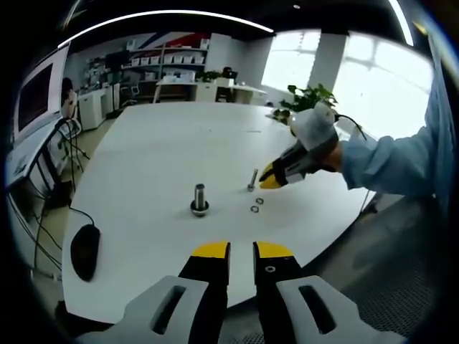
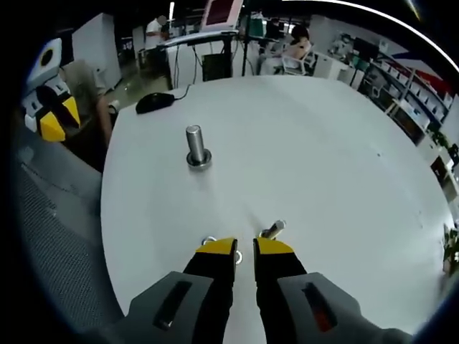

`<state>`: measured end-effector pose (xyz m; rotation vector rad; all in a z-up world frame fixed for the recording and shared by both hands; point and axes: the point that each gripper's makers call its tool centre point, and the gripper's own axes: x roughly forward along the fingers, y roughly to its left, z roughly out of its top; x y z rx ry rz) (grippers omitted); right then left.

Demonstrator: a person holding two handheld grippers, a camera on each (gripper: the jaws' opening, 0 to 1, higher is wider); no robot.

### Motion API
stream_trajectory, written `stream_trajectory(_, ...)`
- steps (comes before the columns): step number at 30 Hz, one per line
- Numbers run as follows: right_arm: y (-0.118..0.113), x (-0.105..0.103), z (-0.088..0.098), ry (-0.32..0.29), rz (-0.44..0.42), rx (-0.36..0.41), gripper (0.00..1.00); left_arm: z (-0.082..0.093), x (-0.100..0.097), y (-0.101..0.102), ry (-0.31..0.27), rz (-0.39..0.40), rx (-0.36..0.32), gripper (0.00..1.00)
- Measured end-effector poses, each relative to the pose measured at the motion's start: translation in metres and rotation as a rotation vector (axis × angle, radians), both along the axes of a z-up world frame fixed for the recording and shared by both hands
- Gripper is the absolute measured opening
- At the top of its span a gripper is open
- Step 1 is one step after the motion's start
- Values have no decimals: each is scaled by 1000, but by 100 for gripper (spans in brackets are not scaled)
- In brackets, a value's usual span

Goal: Place the washer onto the threaded stud by aligning its center hole with the stud, sliding it down to the base, and recovering from edge contact or off-axis alignment until the washer reaches the visible bottom stop.

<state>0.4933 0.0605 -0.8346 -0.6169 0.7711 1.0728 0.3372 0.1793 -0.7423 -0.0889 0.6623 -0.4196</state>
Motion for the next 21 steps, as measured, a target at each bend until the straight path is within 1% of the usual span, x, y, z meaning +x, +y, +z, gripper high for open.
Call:
stream_trajectory(3, 1, -5, -3, 16, 9, -2, 12, 2, 1, 2, -13, 7, 10, 10)
stream_trajectory(9, -1, -12, -14, 49, 26, -29, 13, 1, 1, 1, -5, 2, 4, 10)
stream_trajectory(21, -10, -14, -29, 72, 23, -67, 15, 0, 1, 1, -4, 5, 5, 10)
